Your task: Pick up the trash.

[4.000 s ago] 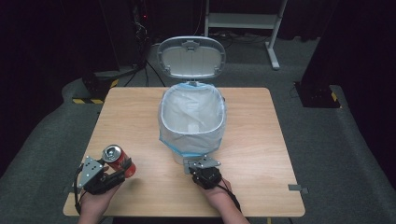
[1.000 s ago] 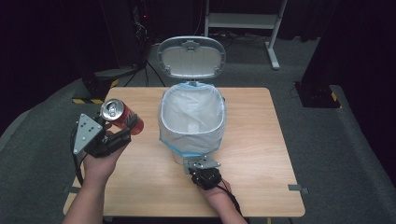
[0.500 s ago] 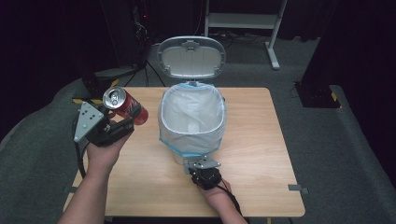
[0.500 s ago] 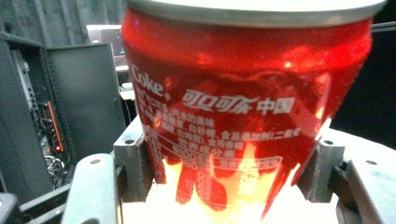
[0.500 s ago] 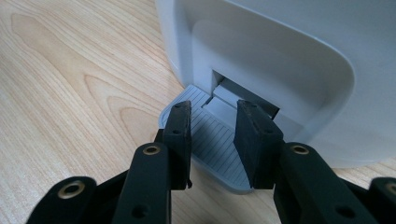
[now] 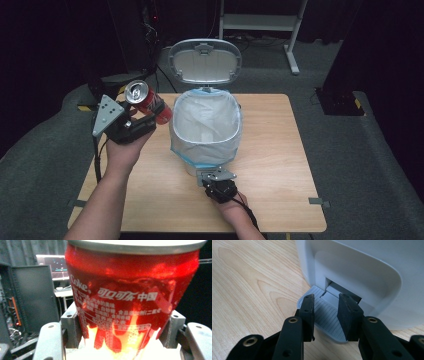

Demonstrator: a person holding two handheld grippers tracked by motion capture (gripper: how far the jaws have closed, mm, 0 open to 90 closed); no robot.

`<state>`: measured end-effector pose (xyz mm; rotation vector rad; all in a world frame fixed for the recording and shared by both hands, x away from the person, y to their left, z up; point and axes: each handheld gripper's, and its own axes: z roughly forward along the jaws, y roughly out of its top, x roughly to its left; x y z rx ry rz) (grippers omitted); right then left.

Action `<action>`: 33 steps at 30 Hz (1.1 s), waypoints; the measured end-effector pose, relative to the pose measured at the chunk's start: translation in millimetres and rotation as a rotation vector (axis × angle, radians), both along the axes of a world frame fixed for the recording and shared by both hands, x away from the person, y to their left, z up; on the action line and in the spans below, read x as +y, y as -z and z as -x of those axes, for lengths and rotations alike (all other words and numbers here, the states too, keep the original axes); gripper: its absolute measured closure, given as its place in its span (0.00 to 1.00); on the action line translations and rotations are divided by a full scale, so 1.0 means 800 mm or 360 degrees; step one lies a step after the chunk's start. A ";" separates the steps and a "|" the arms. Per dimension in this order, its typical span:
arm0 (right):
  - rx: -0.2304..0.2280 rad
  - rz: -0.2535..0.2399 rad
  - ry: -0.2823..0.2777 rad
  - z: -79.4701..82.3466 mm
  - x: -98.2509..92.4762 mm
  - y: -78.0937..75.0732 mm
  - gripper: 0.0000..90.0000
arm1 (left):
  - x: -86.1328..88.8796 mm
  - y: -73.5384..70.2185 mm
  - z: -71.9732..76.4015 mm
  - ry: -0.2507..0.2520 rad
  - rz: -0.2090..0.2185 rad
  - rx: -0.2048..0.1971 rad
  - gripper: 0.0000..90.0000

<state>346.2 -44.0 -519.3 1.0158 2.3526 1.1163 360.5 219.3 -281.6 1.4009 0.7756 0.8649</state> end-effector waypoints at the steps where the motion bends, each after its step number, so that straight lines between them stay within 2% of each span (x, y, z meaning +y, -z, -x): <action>1: 0.0000 0.0000 0.0000 0.000 0.000 0.000 0.74 | -0.005 -0.001 -0.002 0.0011 -0.0005 0.0000 0.38; 3: -0.0003 0.0001 0.0000 0.000 0.000 0.000 0.74 | -0.017 -0.002 -0.008 0.0039 -0.0008 0.0002 0.38; 8: -0.0003 -0.0002 0.0001 0.000 0.000 0.000 0.73 | -0.030 -0.001 -0.018 0.0063 -0.0003 0.0012 0.38; 20: -0.0001 -0.0006 0.0000 0.000 0.000 0.000 0.74 | -0.080 0.002 -0.045 0.0125 -0.0055 0.0041 0.38; 26: 0.0019 -0.0025 0.0000 -0.001 -0.001 0.000 0.74 | -0.102 -0.001 -0.049 0.0175 -0.0070 0.0045 0.38; 33: 0.0011 -0.0022 -0.0009 -0.001 -0.001 0.000 0.73 | -0.114 -0.003 -0.058 0.0218 -0.0053 0.0070 0.38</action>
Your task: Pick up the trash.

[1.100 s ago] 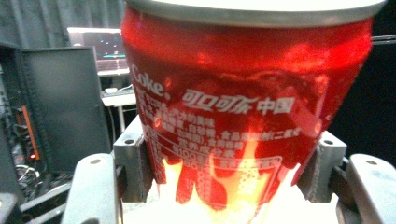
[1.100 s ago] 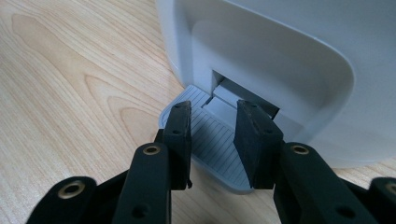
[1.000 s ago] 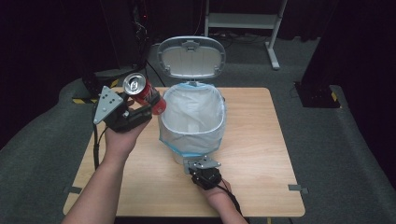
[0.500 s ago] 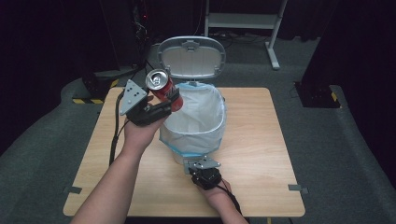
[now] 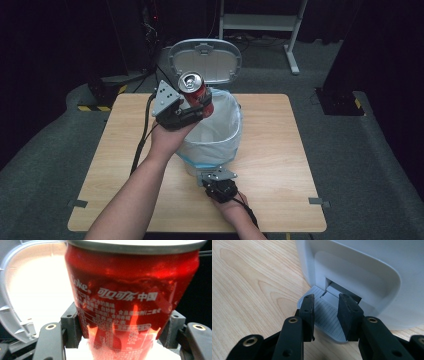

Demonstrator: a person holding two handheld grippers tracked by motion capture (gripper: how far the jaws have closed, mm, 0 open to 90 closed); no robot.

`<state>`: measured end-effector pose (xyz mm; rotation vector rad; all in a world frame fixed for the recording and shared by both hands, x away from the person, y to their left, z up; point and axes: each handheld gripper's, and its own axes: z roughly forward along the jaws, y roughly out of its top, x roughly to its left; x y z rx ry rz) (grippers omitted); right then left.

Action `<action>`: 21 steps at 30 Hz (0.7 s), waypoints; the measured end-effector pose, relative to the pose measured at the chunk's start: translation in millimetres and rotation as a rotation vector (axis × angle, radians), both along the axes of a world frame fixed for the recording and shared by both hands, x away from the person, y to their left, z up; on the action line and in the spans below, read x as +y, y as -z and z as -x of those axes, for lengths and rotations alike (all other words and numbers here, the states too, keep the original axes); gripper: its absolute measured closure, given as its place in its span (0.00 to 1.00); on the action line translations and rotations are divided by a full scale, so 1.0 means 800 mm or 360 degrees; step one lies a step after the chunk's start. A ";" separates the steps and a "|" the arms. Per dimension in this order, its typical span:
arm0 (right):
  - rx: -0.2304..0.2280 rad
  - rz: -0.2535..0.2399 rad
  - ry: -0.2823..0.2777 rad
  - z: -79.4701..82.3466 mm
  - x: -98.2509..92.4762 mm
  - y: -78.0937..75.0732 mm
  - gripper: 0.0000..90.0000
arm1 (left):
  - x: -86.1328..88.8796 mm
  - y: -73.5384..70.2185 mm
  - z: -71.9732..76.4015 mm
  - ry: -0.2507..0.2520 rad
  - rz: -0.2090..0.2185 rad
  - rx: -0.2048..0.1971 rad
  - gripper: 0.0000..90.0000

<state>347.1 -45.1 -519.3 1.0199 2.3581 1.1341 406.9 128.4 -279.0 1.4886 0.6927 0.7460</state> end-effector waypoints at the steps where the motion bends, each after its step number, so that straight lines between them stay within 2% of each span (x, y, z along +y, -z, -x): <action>1: 0.0000 0.0000 0.0000 0.000 0.000 0.000 0.73 | 0.000 0.000 0.000 0.0000 0.0000 0.0000 0.38; 9: 0.0001 -0.0001 0.0001 0.000 0.000 0.000 0.74 | -0.009 -0.003 -0.016 0.0027 0.0002 0.0044 0.38; 11: -0.0001 0.0002 0.0002 0.000 0.001 0.000 0.74 | -0.012 -0.003 -0.018 0.0027 -0.0017 0.0048 0.37; 12: -0.0001 0.0002 0.0001 0.000 0.001 0.000 0.74 | -0.014 -0.002 -0.022 0.0029 -0.0026 0.0082 0.36; 14: 0.0001 0.0000 0.0001 0.000 0.000 0.000 0.73 | -0.013 -0.002 -0.024 0.0022 -0.0018 0.0105 0.27; 17: -0.0001 0.0002 0.0000 0.000 0.000 0.000 0.73 | -0.010 -0.003 -0.024 0.0015 -0.0002 0.0111 0.25; 21: -0.0001 0.0001 -0.0001 0.000 0.000 0.000 0.73 | -0.005 -0.006 -0.019 0.0012 0.0002 0.0081 0.25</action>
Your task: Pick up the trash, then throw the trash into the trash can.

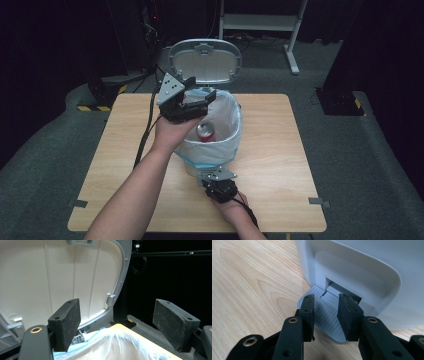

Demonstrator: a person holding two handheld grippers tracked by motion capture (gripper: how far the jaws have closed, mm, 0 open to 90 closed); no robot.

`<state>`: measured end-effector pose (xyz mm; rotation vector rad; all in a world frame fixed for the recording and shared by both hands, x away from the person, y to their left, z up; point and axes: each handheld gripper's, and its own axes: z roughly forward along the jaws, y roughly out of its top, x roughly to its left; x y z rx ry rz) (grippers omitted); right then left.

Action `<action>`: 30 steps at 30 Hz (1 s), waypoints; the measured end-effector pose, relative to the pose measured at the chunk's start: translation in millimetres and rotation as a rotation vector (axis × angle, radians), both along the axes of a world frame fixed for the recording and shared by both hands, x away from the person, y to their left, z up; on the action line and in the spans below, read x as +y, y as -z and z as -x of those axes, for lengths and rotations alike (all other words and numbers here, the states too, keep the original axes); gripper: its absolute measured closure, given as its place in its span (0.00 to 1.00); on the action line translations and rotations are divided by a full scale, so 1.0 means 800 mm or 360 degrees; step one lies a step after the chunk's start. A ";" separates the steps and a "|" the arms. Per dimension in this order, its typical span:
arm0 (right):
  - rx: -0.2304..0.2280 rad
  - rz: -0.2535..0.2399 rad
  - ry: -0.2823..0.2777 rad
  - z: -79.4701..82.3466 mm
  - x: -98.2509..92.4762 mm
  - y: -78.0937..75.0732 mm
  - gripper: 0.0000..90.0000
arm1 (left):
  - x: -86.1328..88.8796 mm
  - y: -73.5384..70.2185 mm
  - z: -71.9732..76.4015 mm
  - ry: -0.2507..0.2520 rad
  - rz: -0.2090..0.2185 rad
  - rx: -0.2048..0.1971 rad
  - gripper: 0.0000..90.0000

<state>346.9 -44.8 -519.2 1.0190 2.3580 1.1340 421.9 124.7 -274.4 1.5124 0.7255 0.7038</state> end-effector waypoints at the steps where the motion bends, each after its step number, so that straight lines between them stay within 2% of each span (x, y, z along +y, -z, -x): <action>1: 0.0000 0.0000 0.0000 0.000 0.000 0.000 0.73 | 0.001 0.000 0.002 -0.0002 -0.0009 -0.0009 0.25; 6: -0.0004 0.0005 -0.0001 0.000 0.000 0.000 0.73 | 0.012 0.003 0.009 -0.0013 -0.0021 -0.0022 0.27; 10: 0.0000 0.0005 0.0002 0.000 0.000 0.000 0.73 | 0.031 0.010 0.016 -0.0042 -0.0002 -0.0010 0.28; 11: 0.0002 0.0003 0.0002 0.000 0.000 0.000 0.73 | 0.043 0.015 0.020 -0.0062 0.0000 -0.0006 0.29; 12: 0.0001 0.0004 0.0002 0.000 0.000 0.000 0.73 | 0.043 0.015 0.020 -0.0062 0.0000 -0.0006 0.29; 19: -0.0019 0.0024 0.0002 0.001 0.001 0.000 0.73 | 0.085 0.033 0.039 -0.0133 0.0015 0.0007 0.32; 22: -0.0020 0.0025 0.0003 0.001 0.001 0.000 0.73 | 0.102 0.045 0.046 -0.0177 -0.0012 0.0012 0.31; 28: -0.0023 0.0027 0.0003 0.001 0.001 0.000 0.74 | 0.126 0.064 0.057 -0.0216 0.0008 0.0052 0.32; 30: -0.0019 0.0026 0.0004 0.001 0.001 0.000 0.74 | 0.133 0.070 0.061 -0.0228 -0.0005 0.0064 0.32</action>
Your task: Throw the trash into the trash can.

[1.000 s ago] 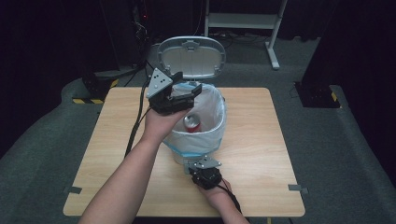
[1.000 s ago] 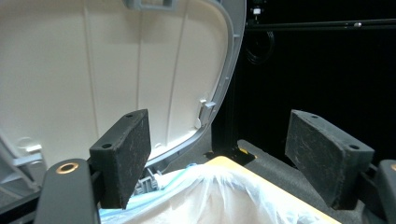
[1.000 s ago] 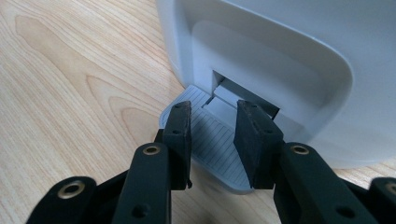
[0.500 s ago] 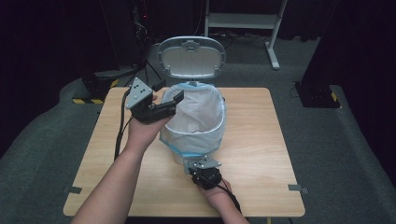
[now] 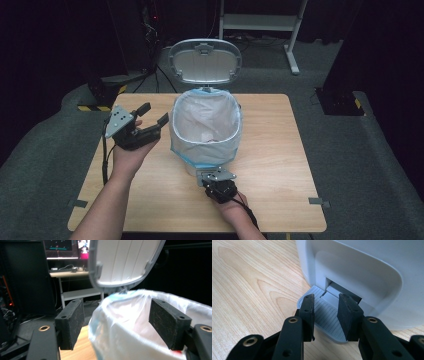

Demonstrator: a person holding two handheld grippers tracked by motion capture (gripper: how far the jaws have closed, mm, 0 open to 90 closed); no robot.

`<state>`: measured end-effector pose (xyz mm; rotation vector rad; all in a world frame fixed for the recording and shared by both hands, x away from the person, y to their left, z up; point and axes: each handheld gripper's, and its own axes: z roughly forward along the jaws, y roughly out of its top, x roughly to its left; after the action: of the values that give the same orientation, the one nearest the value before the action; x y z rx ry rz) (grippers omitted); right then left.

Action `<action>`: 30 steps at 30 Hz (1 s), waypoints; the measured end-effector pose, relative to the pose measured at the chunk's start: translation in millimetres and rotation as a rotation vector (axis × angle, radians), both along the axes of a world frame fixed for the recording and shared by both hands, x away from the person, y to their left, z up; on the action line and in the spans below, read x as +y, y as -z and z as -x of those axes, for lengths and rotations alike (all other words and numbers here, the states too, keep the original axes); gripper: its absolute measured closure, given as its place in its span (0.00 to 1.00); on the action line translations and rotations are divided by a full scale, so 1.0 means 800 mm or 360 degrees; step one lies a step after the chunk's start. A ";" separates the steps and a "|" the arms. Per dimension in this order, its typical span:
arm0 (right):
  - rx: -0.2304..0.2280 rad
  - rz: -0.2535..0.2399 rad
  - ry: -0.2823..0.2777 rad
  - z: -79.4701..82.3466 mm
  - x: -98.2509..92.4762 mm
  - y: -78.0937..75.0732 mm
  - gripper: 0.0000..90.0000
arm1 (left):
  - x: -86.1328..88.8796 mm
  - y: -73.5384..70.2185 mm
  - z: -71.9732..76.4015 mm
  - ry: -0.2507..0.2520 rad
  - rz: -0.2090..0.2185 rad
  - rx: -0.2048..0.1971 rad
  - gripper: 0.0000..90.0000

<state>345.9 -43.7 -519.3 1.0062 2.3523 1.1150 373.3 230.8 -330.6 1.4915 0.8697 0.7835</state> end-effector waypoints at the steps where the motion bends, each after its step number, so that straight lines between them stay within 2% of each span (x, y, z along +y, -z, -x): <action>1: 0.0000 0.0000 0.0000 0.000 0.000 0.000 0.74 | 0.004 0.004 0.002 -0.0007 -0.0010 0.0008 0.32; 8: 0.0002 -0.0002 0.0000 0.000 0.000 0.000 0.74 | 0.028 0.034 0.016 -0.0064 -0.0071 0.0067 0.32; 9: 0.0000 -0.0001 -0.0001 0.000 0.000 0.000 0.73 | 0.034 0.044 0.019 -0.0079 -0.0084 0.0093 0.32; 10: 0.0000 -0.0001 -0.0001 0.000 0.000 0.000 0.73 | 0.034 0.044 0.019 -0.0079 -0.0084 0.0093 0.32; 20: 0.0000 0.0000 0.0000 0.000 0.000 0.000 0.73 | 0.053 0.093 0.029 -0.0116 -0.0132 0.0240 0.32; 24: -0.0001 0.0000 0.0000 0.000 0.000 0.000 0.73 | 0.055 0.117 0.034 -0.0125 -0.0179 0.0307 0.32; 25: -0.0002 0.0000 0.0000 0.000 0.000 0.000 0.74 | 0.056 0.130 0.036 -0.0131 -0.0203 0.0343 0.32; 26: -0.0002 0.0000 0.0000 0.000 0.000 0.000 0.74 | 0.056 0.130 0.036 -0.0131 -0.0203 0.0343 0.32; 30: -0.0006 0.0002 -0.0001 0.000 0.000 0.000 0.73 | 0.058 0.159 0.041 -0.0134 -0.0251 0.0453 0.32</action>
<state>345.8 -43.6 -519.4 1.0020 2.3502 1.1150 340.2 277.1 -458.0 1.7433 1.1096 0.7244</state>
